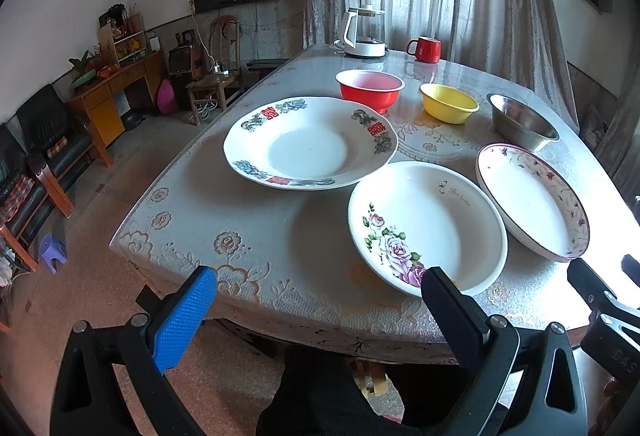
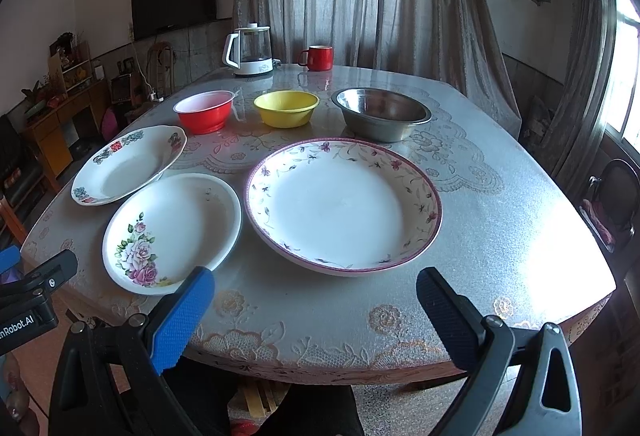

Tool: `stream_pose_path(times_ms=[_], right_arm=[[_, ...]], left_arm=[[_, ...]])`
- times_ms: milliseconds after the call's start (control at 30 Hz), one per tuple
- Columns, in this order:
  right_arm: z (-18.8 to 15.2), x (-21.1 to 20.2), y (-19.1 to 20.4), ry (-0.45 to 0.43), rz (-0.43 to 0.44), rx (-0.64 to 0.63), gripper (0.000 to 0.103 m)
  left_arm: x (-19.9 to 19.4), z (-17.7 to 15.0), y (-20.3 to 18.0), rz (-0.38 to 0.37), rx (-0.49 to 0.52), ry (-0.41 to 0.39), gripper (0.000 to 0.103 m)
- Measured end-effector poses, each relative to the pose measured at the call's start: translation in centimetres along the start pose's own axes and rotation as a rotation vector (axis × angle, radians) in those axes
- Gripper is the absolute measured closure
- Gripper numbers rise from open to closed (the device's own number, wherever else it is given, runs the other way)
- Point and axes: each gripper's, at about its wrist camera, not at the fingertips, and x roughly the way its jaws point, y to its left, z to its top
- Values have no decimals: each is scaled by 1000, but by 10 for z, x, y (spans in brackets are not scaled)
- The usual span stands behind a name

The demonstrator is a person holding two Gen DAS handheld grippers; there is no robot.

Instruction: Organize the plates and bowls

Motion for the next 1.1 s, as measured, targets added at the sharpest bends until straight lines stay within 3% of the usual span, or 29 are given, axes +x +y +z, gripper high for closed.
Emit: stream_pose_path(times_ms=[300,467,733,933,1100], right_arm=[[5,12,-14,18,17,39,0],[11,22,-13,34,15,-1,0],[30,26,-8,-55,65,-72,0],[40,29,1,-80,71,-119,0],[47,36,6,-71,64,-132,0]], left_arm=[[8,14,4,-30,8,-25,0],[17,23,8,-57,-16,-10,0],[41,36,30,-115,-128,93,0],[46,41,50,-164,-223,90,0],[48,49,56,-178,-190,62,0]])
